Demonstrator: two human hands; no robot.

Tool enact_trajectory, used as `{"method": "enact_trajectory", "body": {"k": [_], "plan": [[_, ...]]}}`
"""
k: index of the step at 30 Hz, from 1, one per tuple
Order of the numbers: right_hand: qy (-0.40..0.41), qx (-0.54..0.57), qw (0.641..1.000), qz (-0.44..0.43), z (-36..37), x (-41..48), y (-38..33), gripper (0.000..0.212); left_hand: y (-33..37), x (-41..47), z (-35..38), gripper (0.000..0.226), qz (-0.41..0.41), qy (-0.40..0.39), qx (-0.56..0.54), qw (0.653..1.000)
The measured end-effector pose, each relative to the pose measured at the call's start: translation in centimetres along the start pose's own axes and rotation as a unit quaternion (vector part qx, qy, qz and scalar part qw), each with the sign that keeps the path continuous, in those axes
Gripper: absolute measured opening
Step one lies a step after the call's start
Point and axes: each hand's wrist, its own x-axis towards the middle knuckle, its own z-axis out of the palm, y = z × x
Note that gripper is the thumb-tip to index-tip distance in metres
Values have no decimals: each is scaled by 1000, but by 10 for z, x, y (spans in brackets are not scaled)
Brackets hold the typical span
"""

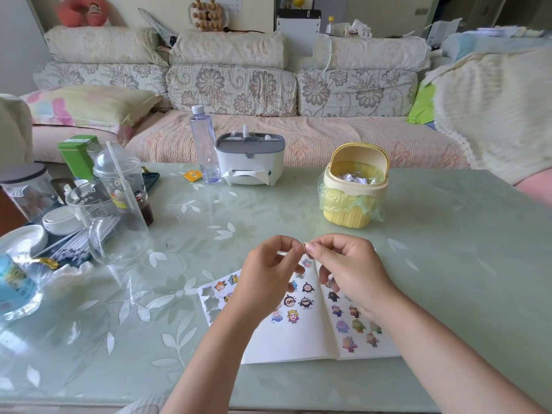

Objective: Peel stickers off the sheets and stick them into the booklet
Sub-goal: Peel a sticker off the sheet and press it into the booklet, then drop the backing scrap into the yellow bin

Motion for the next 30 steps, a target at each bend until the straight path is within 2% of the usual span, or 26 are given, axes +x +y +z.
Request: {"method": "enact_trajectory", "body": {"k": [7,13,17,22,27,30], "plan": [[30,-34,999,-29,-11,5,2,11,10,12,7,14,-28,-16,-11,999],[42,-27,999,-4,-21,12,6,13,13,33,17,15,-39,-40,25,998],[82,-30,996,20,-31,24,9,13,7,54,22,12,-36,-51,28,998],[125,-90,988,13,-41,51,9,14,-6,76,22,15,-29,-54,47,997],[217,-176,959,-44,-53,105,-4,17,-20,88,18,18,-30,-39,51,997],[277,-277,918,-53,-60,142,-13,12,-24,92,14,17,-13,-43,61,997]]}}
